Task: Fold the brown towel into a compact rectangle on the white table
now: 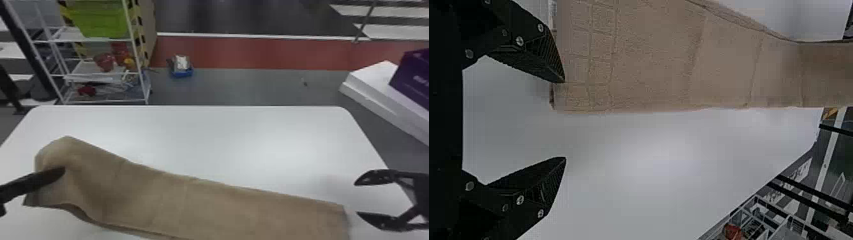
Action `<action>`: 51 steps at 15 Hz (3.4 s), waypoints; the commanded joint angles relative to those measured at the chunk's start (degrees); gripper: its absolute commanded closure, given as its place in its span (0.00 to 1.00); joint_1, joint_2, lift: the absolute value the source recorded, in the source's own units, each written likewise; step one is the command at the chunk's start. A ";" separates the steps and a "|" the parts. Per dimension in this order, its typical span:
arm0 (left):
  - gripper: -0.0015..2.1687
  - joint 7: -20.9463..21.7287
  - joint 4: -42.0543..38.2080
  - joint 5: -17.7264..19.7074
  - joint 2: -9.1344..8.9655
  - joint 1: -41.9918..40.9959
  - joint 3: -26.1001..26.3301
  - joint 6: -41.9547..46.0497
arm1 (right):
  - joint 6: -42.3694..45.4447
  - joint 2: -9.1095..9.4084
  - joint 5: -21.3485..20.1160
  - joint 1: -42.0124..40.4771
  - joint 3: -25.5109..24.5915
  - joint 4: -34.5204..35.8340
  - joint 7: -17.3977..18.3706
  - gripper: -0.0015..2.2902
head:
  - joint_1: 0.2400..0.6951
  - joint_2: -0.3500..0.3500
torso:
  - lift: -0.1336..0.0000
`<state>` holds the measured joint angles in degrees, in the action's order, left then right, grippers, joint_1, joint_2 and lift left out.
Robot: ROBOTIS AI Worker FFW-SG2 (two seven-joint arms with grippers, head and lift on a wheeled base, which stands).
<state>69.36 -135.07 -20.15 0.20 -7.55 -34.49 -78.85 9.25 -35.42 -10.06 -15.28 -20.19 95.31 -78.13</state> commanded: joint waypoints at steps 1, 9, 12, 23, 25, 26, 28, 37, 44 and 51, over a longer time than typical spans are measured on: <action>0.74 0.25 1.82 -0.15 0.77 1.05 -2.16 0.14 | 0.10 0.00 -0.05 -0.19 -0.03 -0.04 -0.19 0.17 | 1.00 0.47 | 0.07; 0.74 3.07 -0.20 -0.50 2.17 1.13 -7.00 -0.21 | 0.28 0.00 0.04 -0.45 -0.03 -0.21 -0.19 0.17 | 1.00 0.62 | 0.07; 0.74 2.54 -8.99 -2.70 -0.35 -3.26 0.83 -2.15 | 0.28 0.18 -0.05 -0.72 0.06 -0.21 -0.19 0.17 | 1.00 0.56 | 0.07; 0.71 -14.25 -10.13 -16.85 -0.35 -9.33 40.46 -2.85 | 0.10 0.97 -0.58 -1.33 0.41 -0.04 -0.19 0.17 | 1.00 0.16 | 0.07; 0.71 -16.01 -8.81 -17.11 -0.35 -10.03 43.45 -2.85 | 0.28 0.97 -0.58 -1.33 0.06 0.05 -0.19 0.17 | 1.00 0.08 | 0.07; 0.71 -17.41 -8.02 -17.03 -0.35 -10.38 44.86 -2.85 | 0.28 0.97 -0.58 -1.33 -0.03 0.05 -0.19 0.17 | 1.00 0.07 | 0.07; 0.67 -20.22 -7.32 -15.80 -0.35 -10.82 47.32 -2.85 | 0.10 1.06 -0.58 -1.33 -0.03 0.31 -0.19 0.17 | 1.00 0.03 | 0.07; 0.01 -34.38 -7.40 -4.81 -0.35 -11.35 53.65 0.49 | -1.66 1.32 -0.05 -0.80 -0.47 1.46 -0.19 0.17 | 1.00 0.00 | 0.07; 0.01 -33.94 -12.68 3.98 -0.35 -18.82 38.09 12.09 | -50.00 5.63 8.04 -2.91 -4.07 18.33 -0.19 0.17 | 1.00 0.00 | 0.07; 0.00 -36.05 -0.37 32.19 -0.35 -17.32 9.62 28.26 | -99.33 18.11 9.62 -1.42 -1.52 46.02 -0.19 0.17 | 1.00 0.34 | 0.07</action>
<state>33.18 -138.76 7.61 0.00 -25.93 -20.51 -51.75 -87.95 -20.24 -0.91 -17.68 -23.86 137.84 -78.13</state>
